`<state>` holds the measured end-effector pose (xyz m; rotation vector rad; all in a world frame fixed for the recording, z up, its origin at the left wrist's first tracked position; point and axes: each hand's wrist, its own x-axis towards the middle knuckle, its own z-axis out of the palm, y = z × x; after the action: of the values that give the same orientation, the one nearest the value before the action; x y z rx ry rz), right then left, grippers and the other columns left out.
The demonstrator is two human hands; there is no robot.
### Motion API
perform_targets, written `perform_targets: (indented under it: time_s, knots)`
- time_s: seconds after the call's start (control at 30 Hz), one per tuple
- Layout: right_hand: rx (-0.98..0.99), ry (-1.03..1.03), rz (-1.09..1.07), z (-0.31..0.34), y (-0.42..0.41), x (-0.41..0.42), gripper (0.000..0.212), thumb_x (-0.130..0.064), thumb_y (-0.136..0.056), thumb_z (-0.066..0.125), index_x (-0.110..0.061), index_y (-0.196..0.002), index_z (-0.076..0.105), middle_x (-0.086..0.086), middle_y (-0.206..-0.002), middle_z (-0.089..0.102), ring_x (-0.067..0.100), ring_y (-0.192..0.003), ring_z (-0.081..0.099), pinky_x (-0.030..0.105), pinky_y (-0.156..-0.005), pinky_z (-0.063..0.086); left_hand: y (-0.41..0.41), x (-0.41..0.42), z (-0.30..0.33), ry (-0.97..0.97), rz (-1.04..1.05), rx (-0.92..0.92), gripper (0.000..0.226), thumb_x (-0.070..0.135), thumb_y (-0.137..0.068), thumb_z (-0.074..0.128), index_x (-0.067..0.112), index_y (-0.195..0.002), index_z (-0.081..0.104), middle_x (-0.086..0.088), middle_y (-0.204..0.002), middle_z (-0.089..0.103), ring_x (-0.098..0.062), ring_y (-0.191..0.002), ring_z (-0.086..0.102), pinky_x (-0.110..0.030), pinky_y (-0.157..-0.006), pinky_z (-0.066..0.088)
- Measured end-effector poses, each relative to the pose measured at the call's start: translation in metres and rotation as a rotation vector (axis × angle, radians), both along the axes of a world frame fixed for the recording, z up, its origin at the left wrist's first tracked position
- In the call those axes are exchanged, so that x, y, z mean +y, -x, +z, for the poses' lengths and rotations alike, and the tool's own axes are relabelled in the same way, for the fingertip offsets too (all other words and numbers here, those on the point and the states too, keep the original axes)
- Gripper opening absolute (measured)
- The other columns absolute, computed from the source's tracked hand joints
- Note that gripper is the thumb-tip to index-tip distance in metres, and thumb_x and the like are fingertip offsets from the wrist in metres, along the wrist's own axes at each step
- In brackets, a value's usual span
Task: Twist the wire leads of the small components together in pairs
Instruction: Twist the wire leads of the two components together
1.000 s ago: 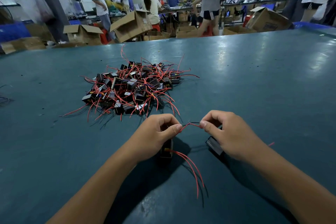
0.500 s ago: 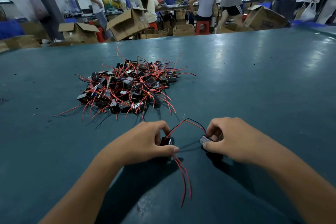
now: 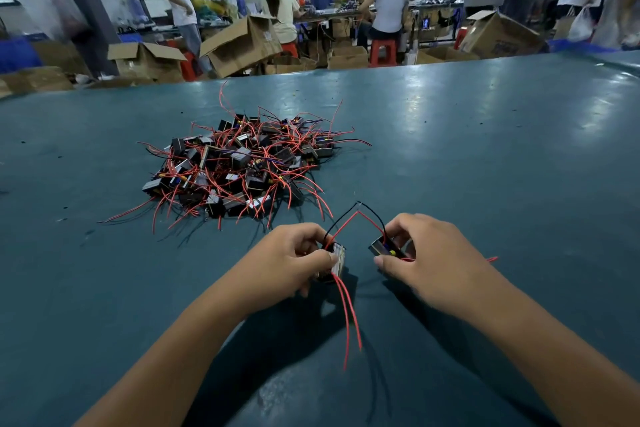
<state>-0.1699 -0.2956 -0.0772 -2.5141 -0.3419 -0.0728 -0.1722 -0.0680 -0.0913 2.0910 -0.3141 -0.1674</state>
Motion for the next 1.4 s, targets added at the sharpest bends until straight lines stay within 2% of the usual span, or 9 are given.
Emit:
perform_targets:
  time_s: [0.13, 0.33, 0.53, 0.7, 0.87, 1.0, 1.1, 1.27, 1.4]
  knots:
    - [0.011, -0.029, 0.013, -0.002, 0.000, 0.001, 0.022, -0.038, -0.083, 0.075, -0.028, -0.097, 0.061, -0.012, -0.089, 0.060, 0.001, -0.077, 0.052, 0.012, -0.062, 0.035, -0.001, -0.001, -0.004, -0.002, -0.033, 0.005, 0.021, 0.050, -0.075, 0.063, 0.034, -0.088, 0.060, -0.003, -0.071, 0.067, -0.018, -0.050, 0.057, -0.029, -0.051, 0.046]
    - [0.013, 0.032, 0.011, -0.004, 0.001, 0.006, 0.024, -0.038, -0.085, 0.072, -0.025, -0.102, 0.061, -0.007, -0.099, 0.060, 0.012, -0.086, 0.055, 0.027, -0.078, 0.046, 0.000, -0.001, -0.007, -0.031, -0.035, 0.006, 0.024, 0.056, -0.075, 0.065, 0.039, -0.088, 0.054, -0.009, -0.083, 0.070, -0.023, -0.066, 0.060, -0.042, -0.059, 0.046]
    - [0.015, 0.036, 0.008, -0.004, 0.001, 0.007, 0.025, -0.038, -0.084, 0.073, -0.025, -0.102, 0.061, -0.008, -0.098, 0.063, 0.013, -0.088, 0.057, 0.029, -0.080, 0.048, 0.001, -0.002, -0.009, -0.066, -0.036, -0.037, 0.030, 0.057, -0.074, 0.066, 0.036, -0.089, 0.051, -0.015, -0.083, 0.066, -0.041, -0.081, 0.062, -0.062, -0.075, 0.049]
    - [0.019, 0.031, 0.002, -0.003, 0.002, 0.008, 0.026, -0.038, -0.084, 0.073, -0.025, -0.103, 0.062, -0.007, -0.099, 0.064, 0.015, -0.090, 0.059, 0.032, -0.083, 0.049, 0.001, -0.003, -0.009, -0.072, -0.030, -0.058, 0.032, 0.054, -0.075, 0.066, 0.032, -0.091, 0.050, -0.015, -0.081, 0.063, -0.039, -0.078, 0.059, -0.059, -0.073, 0.050]
    - [0.019, -0.002, 0.005, -0.004, 0.003, 0.007, 0.024, -0.039, -0.084, 0.074, -0.026, -0.101, 0.061, -0.009, -0.089, 0.065, 0.010, -0.080, 0.058, 0.025, -0.073, 0.047, 0.001, -0.003, -0.009, -0.222, 0.001, -0.127, 0.027, 0.052, -0.080, 0.067, 0.036, -0.093, 0.050, 0.011, -0.083, 0.059, -0.006, -0.062, 0.055, -0.028, -0.061, 0.045]
    - [0.011, -0.058, -0.010, -0.009, 0.002, 0.008, 0.030, -0.038, -0.082, 0.075, -0.027, -0.103, 0.055, -0.009, -0.081, 0.063, 0.005, -0.073, 0.057, 0.026, -0.071, 0.049, 0.001, 0.000, -0.007, -0.044, 0.026, -0.006, 0.024, 0.024, -0.088, 0.076, 0.017, -0.095, 0.055, -0.011, -0.091, 0.067, -0.028, -0.062, 0.069, -0.042, -0.059, 0.058]
    - [-0.092, 0.066, -0.020, -0.012, 0.002, 0.010, 0.032, -0.041, -0.084, 0.072, -0.026, -0.104, 0.051, -0.009, -0.094, 0.063, 0.016, -0.087, 0.061, 0.036, -0.080, 0.050, 0.001, -0.007, -0.006, 0.070, 0.036, 0.040, 0.026, 0.014, -0.085, 0.078, 0.004, -0.099, 0.058, -0.015, -0.089, 0.070, -0.023, -0.061, 0.068, -0.034, -0.059, 0.059]
    - [-0.171, 0.195, -0.014, -0.015, 0.001, 0.013, 0.030, -0.046, -0.087, 0.066, -0.026, -0.102, 0.048, -0.007, -0.096, 0.057, 0.020, -0.093, 0.057, 0.034, -0.076, 0.046, 0.002, -0.008, -0.007, 0.028, 0.073, 0.051, 0.018, 0.020, -0.087, 0.076, 0.017, -0.100, 0.064, 0.002, -0.075, 0.074, -0.014, -0.066, 0.071, -0.023, -0.064, 0.054]
    - [-0.163, 0.225, 0.014, -0.015, 0.000, 0.013, 0.029, -0.047, -0.088, 0.062, -0.028, -0.107, 0.051, -0.006, -0.098, 0.056, 0.018, -0.095, 0.057, 0.033, -0.078, 0.048, 0.001, -0.001, -0.002, -0.008, 0.000, 0.057, 0.021, 0.010, -0.095, 0.065, 0.023, -0.112, 0.064, 0.006, -0.099, 0.073, -0.021, -0.084, 0.073, -0.037, -0.085, 0.059]
